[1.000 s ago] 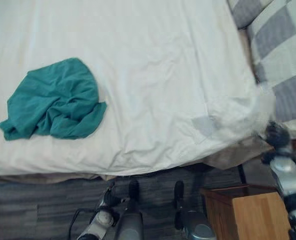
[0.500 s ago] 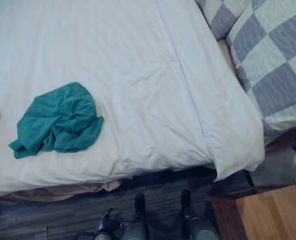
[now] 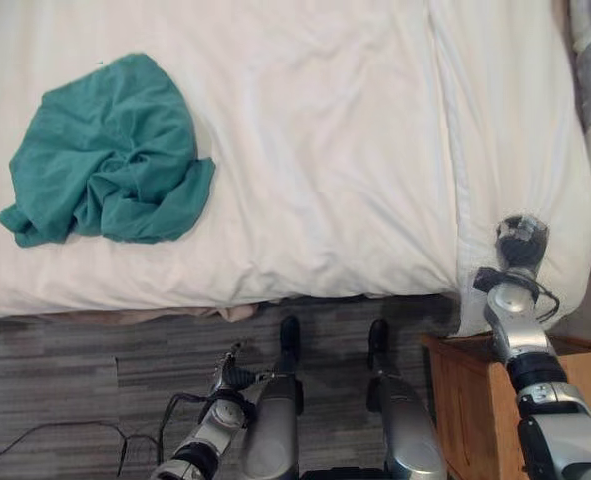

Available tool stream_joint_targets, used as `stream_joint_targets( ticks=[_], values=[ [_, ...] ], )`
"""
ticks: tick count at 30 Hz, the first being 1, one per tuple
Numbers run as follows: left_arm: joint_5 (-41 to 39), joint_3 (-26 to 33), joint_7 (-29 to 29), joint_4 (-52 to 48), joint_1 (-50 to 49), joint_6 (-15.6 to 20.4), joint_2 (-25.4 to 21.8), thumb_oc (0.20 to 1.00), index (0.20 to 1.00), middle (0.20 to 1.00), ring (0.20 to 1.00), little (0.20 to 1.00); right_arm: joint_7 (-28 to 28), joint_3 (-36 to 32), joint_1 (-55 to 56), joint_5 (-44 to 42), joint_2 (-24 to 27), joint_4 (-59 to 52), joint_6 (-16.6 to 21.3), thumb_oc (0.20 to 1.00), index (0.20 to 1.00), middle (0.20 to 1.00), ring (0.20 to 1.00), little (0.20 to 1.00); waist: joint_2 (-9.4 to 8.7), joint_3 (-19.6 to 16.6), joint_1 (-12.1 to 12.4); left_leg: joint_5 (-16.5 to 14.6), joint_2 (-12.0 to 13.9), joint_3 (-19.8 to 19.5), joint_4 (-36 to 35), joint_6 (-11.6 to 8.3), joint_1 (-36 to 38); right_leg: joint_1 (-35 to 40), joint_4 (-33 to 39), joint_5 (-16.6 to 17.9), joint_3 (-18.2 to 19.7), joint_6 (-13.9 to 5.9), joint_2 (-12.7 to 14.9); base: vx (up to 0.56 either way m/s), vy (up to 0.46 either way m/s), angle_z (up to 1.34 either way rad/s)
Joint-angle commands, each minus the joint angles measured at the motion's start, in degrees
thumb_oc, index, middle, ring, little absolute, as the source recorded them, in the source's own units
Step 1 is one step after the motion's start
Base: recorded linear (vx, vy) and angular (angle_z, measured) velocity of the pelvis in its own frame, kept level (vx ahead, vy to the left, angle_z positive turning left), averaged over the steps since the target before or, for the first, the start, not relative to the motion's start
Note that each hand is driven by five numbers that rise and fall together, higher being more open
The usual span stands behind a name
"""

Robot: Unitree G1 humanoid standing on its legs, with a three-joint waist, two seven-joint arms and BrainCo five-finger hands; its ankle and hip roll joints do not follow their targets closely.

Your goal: Tidy up the quilt and then pick up the clothes from the bed and put them into the laundry hamper.

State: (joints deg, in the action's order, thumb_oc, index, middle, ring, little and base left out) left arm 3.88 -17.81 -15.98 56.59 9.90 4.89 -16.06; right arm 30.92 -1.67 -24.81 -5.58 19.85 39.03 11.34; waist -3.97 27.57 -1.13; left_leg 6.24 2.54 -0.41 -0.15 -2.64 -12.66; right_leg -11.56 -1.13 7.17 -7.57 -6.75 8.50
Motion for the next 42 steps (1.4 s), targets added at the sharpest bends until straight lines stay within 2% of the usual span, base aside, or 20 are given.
stream_joint_targets(
  ticks=[1,3,4,6,12,16,17,20,23,25,28,29,30,31,32,35,38,40,41,42],
  values=[
    [-2.2,2.2,-0.4,3.3,-3.7,-0.7,0.5,1.0,1.0,1.0,1.0,1.0,-7.9,4.7,18.8,-1.2,-3.5,12.9,-8.4,0.2,0.2,0.2,0.2,0.2,-1.72,-5.4,-1.8,-12.2,1.7,2.0,8.5,-1.51,0.3,0.5,-1.6,-6.2,-0.2,-3.84,3.3,0.09,0.151,0.01],
    [-1.0,2.2,0.3,4.5,-5.0,-1.0,0.5,1.0,1.0,1.0,1.0,1.0,-10.1,5.4,21.3,-0.2,-4.9,16.9,-9.3,0.2,0.2,0.2,0.2,0.2,-2.13,-7.8,-2.3,-12.1,1.0,2.4,6.4,-0.77,2.4,1.8,-0.3,-5.0,-0.1,-4.5,3.6,0.12,0.193,-0.1],
    [0.0,2.2,1.6,5.4,-6.0,-1.5,0.3,1.0,1.0,1.0,1.0,1.0,-13.2,6.9,23.0,1.5,-6.4,22.2,-10.7,0.555,0.555,0.555,0.555,0.555,-2.23,-10.1,-2.5,-11.3,0.7,2.6,3.2,-0.17,4.9,2.8,-0.1,-3.4,-0.6,-5.42,4.2,0.08,0.166,-0.19],
    [0.0,2.5,1.9,5.7,-6.3,-1.6,0.1,1.0,1.0,1.0,1.0,1.0,-14.1,7.7,23.0,2.2,-7.0,24.2,-11.3,1.0,1.0,1.0,1.0,1.0,-2.17,-10.6,-2.3,-11.0,0.7,2.9,1.9,0.07,6.0,2.9,-0.7,-2.9,-1.4,-5.78,4.4,0.03,0.104,-0.1],
    [0.6,2.6,4.4,9.4,-6.6,-1.3,0.1,1.0,1.0,1.0,1.0,1.0,-16.8,11.8,23.2,6.3,-8.4,27.4,-11.7,1.0,1.0,1.0,1.0,1.0,-1.07,-11.8,-1.6,-12.2,-2.4,3.8,4.1,0.93,8.0,6.6,-3.6,-9.7,-4.3,-3.43,-0.2,0.05,0.139,-0.04],
    [-0.5,2.6,4.8,9.6,-6.0,-0.7,1.8,1.0,1.0,1.0,1.0,1.0,-17.4,13.6,21.6,8.4,-7.2,27.8,-11.9,1.0,1.0,1.0,1.0,1.0,-0.78,-10.4,-2.1,-10.1,-5.3,5.5,21.4,-4.34,1.3,9.8,0.1,-10.1,-2.7,-1.34,1.1,-0.03,0.211,0.23],
    [-1.3,3.2,4.1,9.1,-4.8,-0.5,2.4,1.0,1.0,1.0,1.0,1.0,-16.9,15.7,19.5,9.8,-6.0,25.7,-11.8,1.0,1.0,1.0,1.0,1.0,0.53,-10.9,-1.1,-6.6,-0.9,8.0,20.8,-7.23,-0.7,11.5,4.1,-9.2,-3.6,-1.55,2.3,-0.11,0.254,0.33],
    [-1.3,3.8,4.0,9.8,-5.0,-0.5,2.7,1.0,1.0,1.0,1.0,1.0,-17.4,16.6,19.0,10.6,-6.2,25.5,-12.6,1.0,1.0,1.0,1.0,1.0,0.5,-12.5,-1.0,-8.6,3.4,7.2,14.2,-5.1,2.4,11.7,4.6,-8.5,-3.7,-2.78,4.6,-0.01,0.339,0.06],
    [-1.7,4.2,2.9,10.8,-5.5,-0.2,2.5,1.0,1.0,1.0,1.0,1.0,-17.7,17.2,19.1,11.6,-6.3,24.3,-12.5,1.0,1.0,1.0,1.0,1.0,-0.16,-15.0,-1.2,-6.2,12.3,0.4,6.6,-5.6,5.6,11.0,4.7,-7.7,-2.3,-5.3,8.8,0.02,0.43,0.05],
    [-1.2,3.7,2.5,11.6,-5.6,-0.4,2.6,1.0,1.0,1.0,1.0,1.0,-17.6,16.6,19.5,11.6,-6.1,24.0,-12.7,1.0,1.0,1.0,1.0,1.0,-0.12,-15.6,-2.2,-5.7,15.2,0.6,5.1,-6.03,7.4,10.6,3.8,-7.9,-2.5,-6.22,10.6,0.0,0.475,0.02],
    [-0.6,3.3,2.6,13.3,-5.6,-1.0,3.7,1.0,1.0,1.0,1.0,1.0,-18.3,14.4,20.6,10.8,-6.8,23.2,-12.7,1.0,1.0,1.0,1.0,1.0,-0.4,-16.8,-2.9,-8.3,13.5,0.5,3.7,-7.2,9.4,10.3,0.5,-2.4,-2.6,-8.25,14.8,-0.02,0.772,0.18],
    [-0.5,3.9,2.3,13.2,-5.0,-1.6,2.6,1.0,1.0,1.0,1.0,1.0,-18.2,15.1,18.5,10.3,-8.3,22.0,-13.0,1.0,1.0,1.0,1.0,1.0,-0.95,-15.2,0.0,-11.4,9.9,5.2,3.5,-4.93,11.2,6.5,-6.7,2.6,-14.5,-6.24,20.0,-0.14,0.534,0.2],
    [-0.6,3.9,2.3,13.2,-5.0,-1.6,2.6,1.0,1.0,1.0,1.0,1.0,-18.2,15.1,18.4,10.3,-8.3,22.0,-13.0,1.0,1.0,1.0,1.0,1.0,-1.09,-15.3,-0.1,-11.2,9.7,5.1,3.4,-4.85,11.1,6.4,-6.7,2.7,-14.6,-6.28,20.2,-0.18,0.692,-0.59],
    [-0.4,4.0,2.5,12.5,-5.4,-1.5,2.2,1.0,1.0,1.0,1.0,1.0,-18.2,16.1,17.7,10.9,-8.4,21.4,-13.2,1.0,1.0,1.0,1.0,1.0,-0.6,-15.0,0.4,-10.9,9.3,6.0,2.5,-4.19,11.6,6.5,-8.4,0.8,-17.9,-5.74,19.1,-0.11,0.481,-1.06],
    [0.2,3.9,3.2,12.3,-6.1,-1.6,1.1,1.0,1.0,1.0,1.0,1.0,-18.3,18.6,17.0,12.6,-8.7,20.1,-12.5,1.0,1.0,1.0,1.0,1.0,-0.37,-14.6,-0.4,-9.3,7.4,5.8,1.1,-3.12,11.5,5.2,-10.5,-5.1,-15.2,-4.38,10.3,-0.13,0.593,-0.97],
    [1.5,3.0,4.3,12.7,-6.9,-1.9,1.0,1.0,1.0,1.0,1.0,1.0,-18.5,21.1,17.4,12.1,-9.2,18.0,-11.2,1.0,1.0,1.0,1.0,1.0,0.09,-14.4,-1.6,-8.1,3.0,5.7,0.5,-1.75,11.4,4.1,-11.0,-10.7,-10.3,-2.52,-0.9,-0.06,0.399,-0.23],
    [2.8,2.4,4.1,13.7,-6.9,-1.3,1.9,1.0,1.0,1.0,1.0,1.0,-18.5,23.6,17.8,12.1,-10.0,16.7,-10.2,1.0,1.0,1.0,1.0,1.0,0.33,-14.0,-2.0,-11.2,-1.9,6.1,7.3,-1.37,9.8,8.5,-6.6,-13.3,-9.7,2.02,-1.4,0.01,0.252,0.3],
    [0.9,2.7,4.1,12.1,-6.5,-0.7,3.9,1.0,1.0,1.0,1.0,1.0,-19.1,25.2,17.2,13.4,-8.9,16.5,-10.7,1.0,1.0,1.0,1.0,1.0,0.81,-12.1,-1.6,-8.9,-3.2,7.3,20.5,-5.75,3.5,11.5,-2.2,-12.9,-7.6,2.65,-0.4,-0.08,0.238,0.45],
    [0.9,2.7,4.1,12.1,-6.5,-0.7,3.9,1.0,1.0,1.0,1.0,1.0,-19.1,25.2,17.1,13.4,-8.9,16.5,-10.7,1.0,1.0,1.0,1.0,1.0,0.79,-12.3,-1.8,-8.7,-3.3,7.3,20.5,-5.72,3.2,11.2,-2.2,-12.8,-7.6,2.64,-0.4,-0.15,0.24,0.33],
    [-0.7,2.6,3.5,11.0,-6.0,-0.4,4.3,1.0,1.0,1.0,1.0,1.0,-18.9,25.8,15.7,13.8,-8.1,17.0,-10.9,1.0,1.0,1.0,1.0,1.0,1.34,-11.2,-1.2,-4.5,-3.5,6.2,25.1,-9.74,0.7,11.7,-1.2,-12.7,-6.2,3.26,-0.4,-0.15,0.203,0.12]
  ],
)
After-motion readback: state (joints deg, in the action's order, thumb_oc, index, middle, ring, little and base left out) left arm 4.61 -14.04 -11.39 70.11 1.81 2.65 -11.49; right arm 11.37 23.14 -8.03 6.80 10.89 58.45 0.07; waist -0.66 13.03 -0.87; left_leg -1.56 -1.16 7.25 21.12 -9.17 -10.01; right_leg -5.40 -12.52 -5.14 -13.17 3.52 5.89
